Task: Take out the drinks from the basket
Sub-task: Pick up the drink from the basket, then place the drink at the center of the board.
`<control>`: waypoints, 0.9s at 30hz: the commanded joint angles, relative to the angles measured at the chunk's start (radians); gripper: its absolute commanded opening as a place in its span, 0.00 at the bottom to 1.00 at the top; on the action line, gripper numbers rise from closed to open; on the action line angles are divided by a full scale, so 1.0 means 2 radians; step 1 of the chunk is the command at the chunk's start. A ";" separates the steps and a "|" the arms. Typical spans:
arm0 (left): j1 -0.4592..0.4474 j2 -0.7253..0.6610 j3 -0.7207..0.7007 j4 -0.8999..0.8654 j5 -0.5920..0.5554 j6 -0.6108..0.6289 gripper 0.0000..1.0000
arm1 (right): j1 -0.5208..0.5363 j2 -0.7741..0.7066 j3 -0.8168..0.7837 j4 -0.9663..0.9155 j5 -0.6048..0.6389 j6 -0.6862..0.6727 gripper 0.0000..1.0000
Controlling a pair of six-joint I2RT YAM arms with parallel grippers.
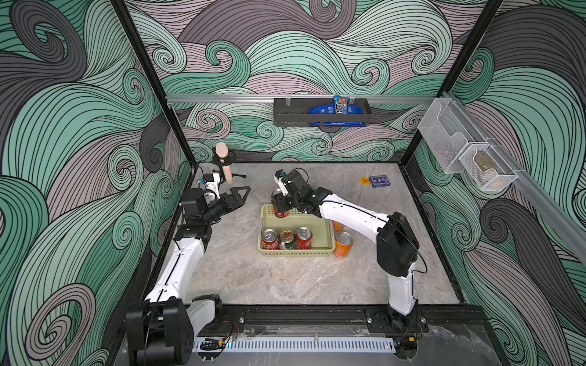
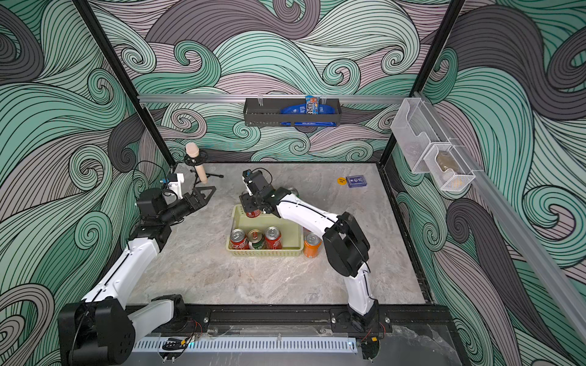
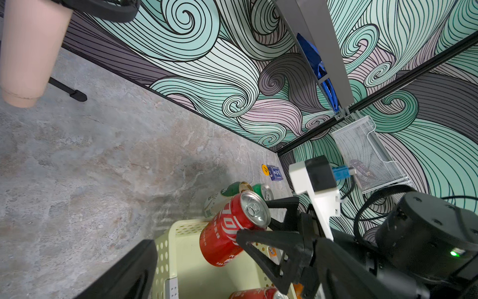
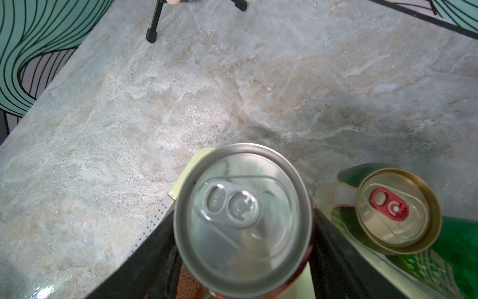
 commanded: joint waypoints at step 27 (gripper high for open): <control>-0.004 -0.001 -0.003 0.016 0.009 -0.003 0.99 | -0.007 -0.068 -0.002 0.105 0.006 0.012 0.49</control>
